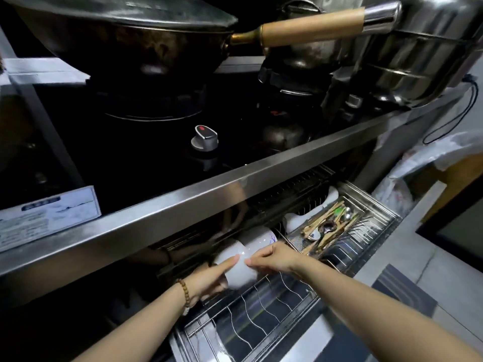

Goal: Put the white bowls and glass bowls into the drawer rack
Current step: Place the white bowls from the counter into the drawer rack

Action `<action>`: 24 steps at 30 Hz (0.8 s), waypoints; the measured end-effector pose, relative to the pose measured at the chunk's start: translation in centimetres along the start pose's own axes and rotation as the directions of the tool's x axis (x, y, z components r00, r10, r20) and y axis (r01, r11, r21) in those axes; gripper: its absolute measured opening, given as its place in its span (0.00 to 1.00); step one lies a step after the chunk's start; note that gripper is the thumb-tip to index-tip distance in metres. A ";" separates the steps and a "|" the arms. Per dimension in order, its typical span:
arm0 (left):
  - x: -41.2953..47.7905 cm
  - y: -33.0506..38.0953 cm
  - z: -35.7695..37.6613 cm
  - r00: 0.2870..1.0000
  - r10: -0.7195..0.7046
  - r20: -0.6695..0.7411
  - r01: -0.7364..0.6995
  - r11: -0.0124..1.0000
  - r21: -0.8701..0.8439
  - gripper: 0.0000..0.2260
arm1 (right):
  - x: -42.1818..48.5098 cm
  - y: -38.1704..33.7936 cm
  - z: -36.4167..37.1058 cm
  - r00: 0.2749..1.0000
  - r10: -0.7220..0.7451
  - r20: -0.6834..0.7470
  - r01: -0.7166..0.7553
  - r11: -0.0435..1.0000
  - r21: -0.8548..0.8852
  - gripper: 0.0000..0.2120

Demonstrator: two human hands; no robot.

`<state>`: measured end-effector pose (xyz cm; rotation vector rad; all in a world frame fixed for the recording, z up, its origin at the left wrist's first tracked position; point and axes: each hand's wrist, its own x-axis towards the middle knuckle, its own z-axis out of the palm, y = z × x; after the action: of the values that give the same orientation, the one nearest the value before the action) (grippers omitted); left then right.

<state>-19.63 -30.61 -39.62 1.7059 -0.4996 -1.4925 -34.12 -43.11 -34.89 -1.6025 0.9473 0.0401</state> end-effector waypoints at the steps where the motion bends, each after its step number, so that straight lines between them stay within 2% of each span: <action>1: 0.6 -0.2 0.0 1.000 -0.011 -0.006 0.011 1.000 0.015 0.33 | 0.6 0.2 0.0 1.000 0.012 -0.001 -0.012 1.000 0.000 0.09; 3: 1.7 -0.5 0.0 1.000 -0.018 -0.019 0.018 1.000 0.017 0.37 | 1.5 0.4 -0.1 0.999 0.032 0.004 -0.032 0.999 0.000 0.07; 6: 3.2 -0.8 0.0 0.999 -0.019 -0.033 0.020 1.000 0.009 0.38 | 2.7 0.8 -0.1 0.998 0.055 0.000 -0.055 0.998 0.000 0.07; 11: 5.5 -1.8 0.2 0.996 -0.013 -0.088 0.014 1.000 0.012 0.45 | 4.4 2.2 0.2 0.990 0.117 -0.075 -0.108 0.987 0.117 0.11; 18: 7.2 -2.0 1.6 0.977 0.054 -0.208 -0.059 0.998 -0.017 0.40 | 5.7 3.9 -0.1 0.966 0.181 -0.184 -0.147 0.973 0.180 0.11; 24: 7.9 -2.2 1.5 0.959 0.059 -0.277 -0.042 0.997 0.068 0.44 | 6.5 4.7 0.0 0.959 0.224 -0.177 -0.186 0.961 0.205 0.11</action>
<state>-19.68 -35.59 -46.30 1.9008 -0.4377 -1.1851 -32.51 -46.44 -42.02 -1.3467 1.2347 -0.0644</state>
